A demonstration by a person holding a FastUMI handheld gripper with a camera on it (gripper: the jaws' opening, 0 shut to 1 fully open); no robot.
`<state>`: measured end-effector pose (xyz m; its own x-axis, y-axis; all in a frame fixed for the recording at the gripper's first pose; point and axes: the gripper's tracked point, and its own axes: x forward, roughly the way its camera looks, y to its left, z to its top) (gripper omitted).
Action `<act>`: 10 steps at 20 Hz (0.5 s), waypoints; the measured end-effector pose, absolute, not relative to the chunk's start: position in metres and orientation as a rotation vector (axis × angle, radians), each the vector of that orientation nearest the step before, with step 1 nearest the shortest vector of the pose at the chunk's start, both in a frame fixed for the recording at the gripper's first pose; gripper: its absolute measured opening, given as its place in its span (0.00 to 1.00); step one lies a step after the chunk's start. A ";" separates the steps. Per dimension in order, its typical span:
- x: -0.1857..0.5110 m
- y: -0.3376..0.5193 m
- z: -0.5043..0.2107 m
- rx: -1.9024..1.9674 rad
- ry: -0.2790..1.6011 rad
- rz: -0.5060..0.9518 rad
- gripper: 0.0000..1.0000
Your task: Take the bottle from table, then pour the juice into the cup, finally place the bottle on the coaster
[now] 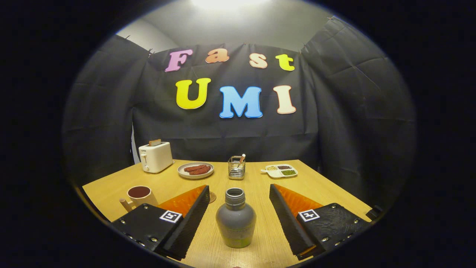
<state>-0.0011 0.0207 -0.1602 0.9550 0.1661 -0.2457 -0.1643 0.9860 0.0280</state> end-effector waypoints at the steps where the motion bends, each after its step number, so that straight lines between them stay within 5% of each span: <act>1: -0.001 0.021 -0.167 0.003 0.262 0.172 0.98; 10: -0.005 0.025 -0.217 -0.014 0.371 0.191 0.98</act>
<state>-0.0051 0.0250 -0.2173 0.9142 0.1825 -0.3618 -0.1876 0.9820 0.0214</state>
